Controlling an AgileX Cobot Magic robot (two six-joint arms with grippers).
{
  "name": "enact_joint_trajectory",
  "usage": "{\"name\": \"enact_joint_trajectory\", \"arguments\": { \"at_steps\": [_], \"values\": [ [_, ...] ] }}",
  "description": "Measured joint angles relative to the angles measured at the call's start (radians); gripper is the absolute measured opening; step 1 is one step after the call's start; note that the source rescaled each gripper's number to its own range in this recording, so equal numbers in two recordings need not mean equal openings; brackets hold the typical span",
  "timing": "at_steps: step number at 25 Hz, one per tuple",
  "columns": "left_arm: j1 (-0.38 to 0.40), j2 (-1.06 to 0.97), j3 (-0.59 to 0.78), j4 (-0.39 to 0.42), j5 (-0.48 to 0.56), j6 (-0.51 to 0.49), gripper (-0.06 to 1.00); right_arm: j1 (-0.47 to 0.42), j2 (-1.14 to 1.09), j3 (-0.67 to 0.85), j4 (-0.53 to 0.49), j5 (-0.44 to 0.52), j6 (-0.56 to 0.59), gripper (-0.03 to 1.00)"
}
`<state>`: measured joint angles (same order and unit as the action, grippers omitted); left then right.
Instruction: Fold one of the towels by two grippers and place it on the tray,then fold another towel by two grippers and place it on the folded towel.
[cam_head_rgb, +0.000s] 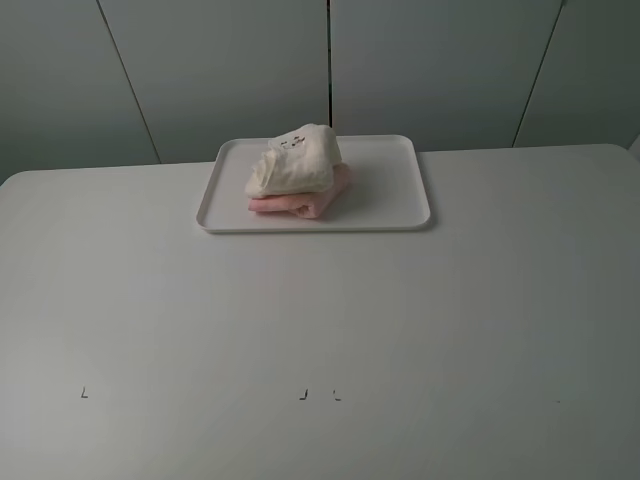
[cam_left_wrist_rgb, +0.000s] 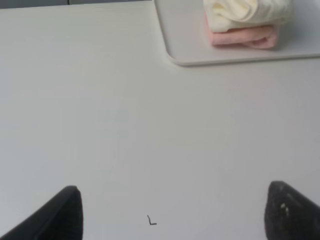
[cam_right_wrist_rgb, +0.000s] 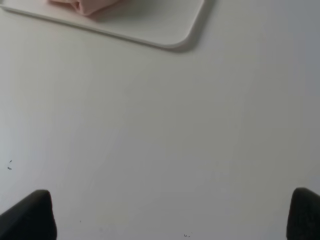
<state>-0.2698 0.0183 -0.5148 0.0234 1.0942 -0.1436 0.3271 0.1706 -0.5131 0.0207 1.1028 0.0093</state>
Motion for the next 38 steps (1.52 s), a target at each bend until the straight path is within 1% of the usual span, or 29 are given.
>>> {"name": "enact_joint_trajectory", "arguments": {
  "at_steps": [3, 9, 15, 18, 25, 27, 30, 34, 36, 38],
  "values": [
    [0.0, -0.002, 0.002, 0.002, -0.004, 0.0, 0.94, 0.0, -0.024, 0.0, 0.017, 0.0, -0.009, 1.0],
    [0.0, -0.002, 0.002, 0.004, -0.005, 0.0, 0.94, 0.002, -0.164, 0.0, 0.023, -0.004, -0.015, 1.0],
    [0.0, -0.002, 0.002, 0.0, -0.005, 0.0, 0.94, 0.002, -0.171, 0.0, 0.027, -0.004, -0.015, 1.0],
    [0.0, -0.002, 0.002, 0.0, -0.005, 0.0, 0.94, 0.002, -0.171, 0.0, 0.05, -0.004, -0.015, 1.0],
    [0.0, -0.002, 0.002, -0.002, -0.005, 0.0, 0.94, 0.002, -0.171, 0.0, 0.044, -0.004, -0.015, 1.0],
    [0.014, -0.002, 0.002, 0.001, -0.005, 0.0, 0.94, 0.0, -0.171, 0.0, 0.043, -0.004, -0.015, 1.0],
    [0.076, -0.004, 0.002, 0.003, -0.005, 0.0, 0.94, -0.036, -0.171, 0.0, 0.042, -0.004, -0.015, 1.0],
    [0.171, -0.006, 0.002, 0.005, -0.005, 0.0, 0.94, -0.129, -0.171, 0.0, 0.042, -0.004, -0.015, 1.0],
    [0.193, -0.013, 0.002, 0.005, -0.005, -0.002, 0.94, -0.185, -0.171, 0.0, 0.042, -0.005, -0.017, 1.0],
    [0.198, -0.014, 0.002, 0.005, -0.005, -0.002, 0.94, -0.217, -0.171, 0.0, 0.042, -0.005, -0.017, 1.0]
  ]
}}
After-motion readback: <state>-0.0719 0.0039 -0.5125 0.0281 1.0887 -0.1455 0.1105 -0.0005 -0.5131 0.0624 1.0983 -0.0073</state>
